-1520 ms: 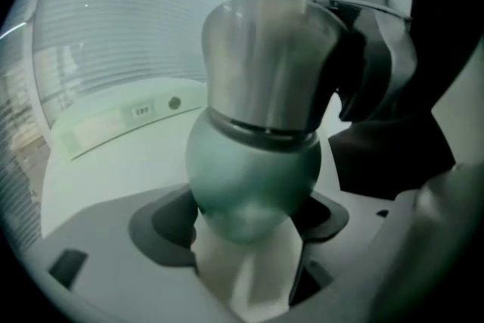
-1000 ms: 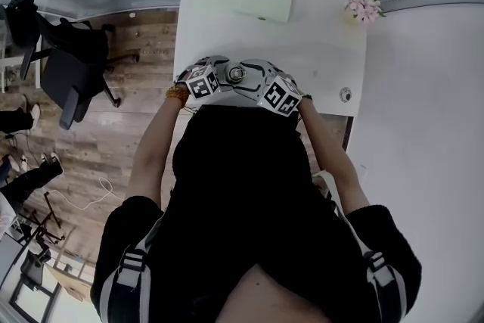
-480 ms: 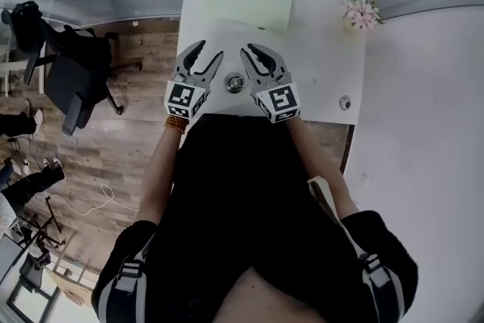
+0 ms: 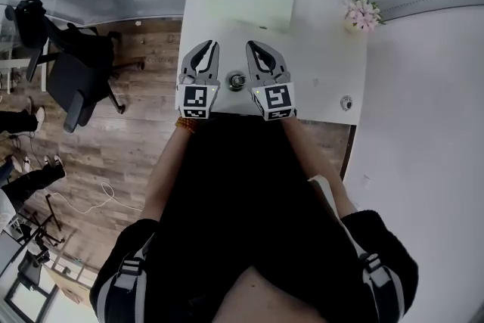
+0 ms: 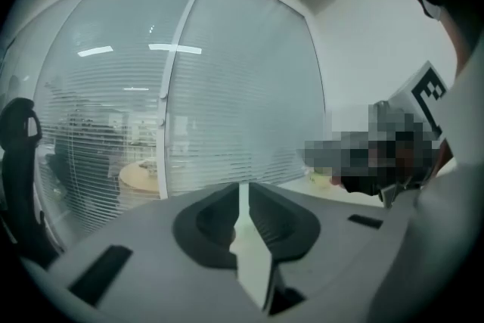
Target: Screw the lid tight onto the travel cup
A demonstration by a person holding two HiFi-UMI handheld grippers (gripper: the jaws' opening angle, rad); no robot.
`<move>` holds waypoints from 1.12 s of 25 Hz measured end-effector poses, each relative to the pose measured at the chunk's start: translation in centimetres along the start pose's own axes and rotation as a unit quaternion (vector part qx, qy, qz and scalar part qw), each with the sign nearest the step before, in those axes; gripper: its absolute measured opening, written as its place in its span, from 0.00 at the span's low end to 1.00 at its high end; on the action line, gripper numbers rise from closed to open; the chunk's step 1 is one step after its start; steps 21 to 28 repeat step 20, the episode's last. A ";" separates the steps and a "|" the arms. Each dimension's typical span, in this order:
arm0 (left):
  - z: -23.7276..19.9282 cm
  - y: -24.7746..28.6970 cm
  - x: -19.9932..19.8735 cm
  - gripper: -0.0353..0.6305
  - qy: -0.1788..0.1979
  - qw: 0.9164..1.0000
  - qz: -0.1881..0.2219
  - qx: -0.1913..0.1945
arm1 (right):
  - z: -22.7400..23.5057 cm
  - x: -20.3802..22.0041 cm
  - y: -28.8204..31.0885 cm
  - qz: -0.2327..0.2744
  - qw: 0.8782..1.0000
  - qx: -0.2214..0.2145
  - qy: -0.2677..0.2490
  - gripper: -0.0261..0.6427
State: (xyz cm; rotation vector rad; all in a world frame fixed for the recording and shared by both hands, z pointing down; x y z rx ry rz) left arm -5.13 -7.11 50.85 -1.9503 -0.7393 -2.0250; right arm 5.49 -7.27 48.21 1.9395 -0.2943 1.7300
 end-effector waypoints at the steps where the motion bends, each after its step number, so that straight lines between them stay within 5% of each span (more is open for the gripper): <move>1: 0.1 -0.1 0.1 0.12 0.002 1.000 -0.002 0.000 | -0.1 0.2 -0.1 -0.001 1.000 -0.001 -0.001 0.04; 28: 1.0 0.1 1.4 0.12 0.010 1.000 -0.028 0.005 | 0.0 1.8 -0.9 -0.021 1.000 -0.003 -0.021 0.04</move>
Point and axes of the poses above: the fingertips, and each gripper's own axes: y forward along the fingers, z to its right, x out of its underside, the point moved 2 cm from there along -y, backward along the fingers, and after that the axes turned 6 degrees about x, right-handed, at the moved point
